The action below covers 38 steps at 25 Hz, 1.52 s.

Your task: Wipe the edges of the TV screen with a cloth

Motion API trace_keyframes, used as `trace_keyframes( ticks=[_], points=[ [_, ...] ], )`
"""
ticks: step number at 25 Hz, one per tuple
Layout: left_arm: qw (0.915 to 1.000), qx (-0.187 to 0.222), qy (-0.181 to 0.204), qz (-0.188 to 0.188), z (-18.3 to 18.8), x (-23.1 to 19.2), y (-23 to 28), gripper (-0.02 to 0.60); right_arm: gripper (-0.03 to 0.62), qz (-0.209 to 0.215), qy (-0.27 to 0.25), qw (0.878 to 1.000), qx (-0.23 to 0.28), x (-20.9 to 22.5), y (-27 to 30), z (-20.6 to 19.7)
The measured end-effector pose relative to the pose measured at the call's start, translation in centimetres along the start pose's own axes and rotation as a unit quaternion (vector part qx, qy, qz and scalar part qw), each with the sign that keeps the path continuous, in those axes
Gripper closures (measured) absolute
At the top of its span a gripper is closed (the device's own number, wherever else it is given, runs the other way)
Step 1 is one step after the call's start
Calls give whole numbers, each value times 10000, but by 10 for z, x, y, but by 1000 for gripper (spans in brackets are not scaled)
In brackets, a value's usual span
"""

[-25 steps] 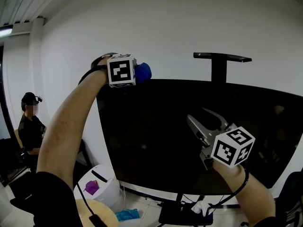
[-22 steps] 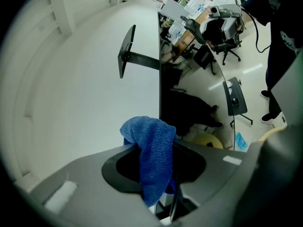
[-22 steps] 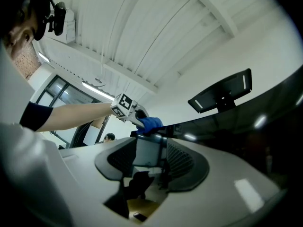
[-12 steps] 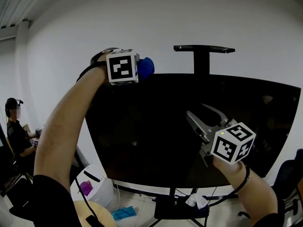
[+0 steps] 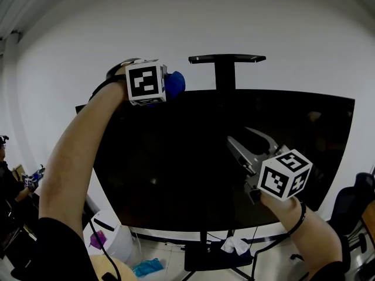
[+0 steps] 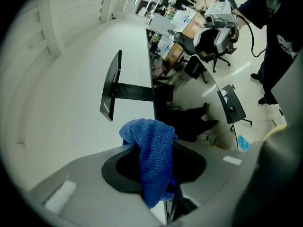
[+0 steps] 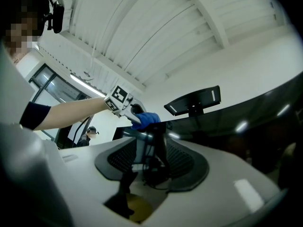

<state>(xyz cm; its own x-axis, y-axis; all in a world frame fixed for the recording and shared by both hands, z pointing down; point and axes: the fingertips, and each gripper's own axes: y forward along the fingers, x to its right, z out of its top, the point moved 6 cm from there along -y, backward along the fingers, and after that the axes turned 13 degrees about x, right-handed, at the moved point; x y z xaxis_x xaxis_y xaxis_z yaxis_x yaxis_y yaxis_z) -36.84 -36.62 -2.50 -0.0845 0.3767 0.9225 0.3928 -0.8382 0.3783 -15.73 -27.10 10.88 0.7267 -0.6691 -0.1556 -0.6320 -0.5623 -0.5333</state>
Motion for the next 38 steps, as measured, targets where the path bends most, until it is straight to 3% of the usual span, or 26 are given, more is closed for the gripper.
trace_keyframes(
  ticks=[6,25,38],
  points=[
    [9998,189,46,2,53,-3,20,460,387,-72,-50,10000,-10,39,-41,16],
    [9992,27,-343,201,218,-22,94,460,388,9,27,10000,-85,193,-168,73],
    [9984,558,71,-34,306,-31,128,460,390,-396,-38,9992,87,240,-212,77]
  ],
)
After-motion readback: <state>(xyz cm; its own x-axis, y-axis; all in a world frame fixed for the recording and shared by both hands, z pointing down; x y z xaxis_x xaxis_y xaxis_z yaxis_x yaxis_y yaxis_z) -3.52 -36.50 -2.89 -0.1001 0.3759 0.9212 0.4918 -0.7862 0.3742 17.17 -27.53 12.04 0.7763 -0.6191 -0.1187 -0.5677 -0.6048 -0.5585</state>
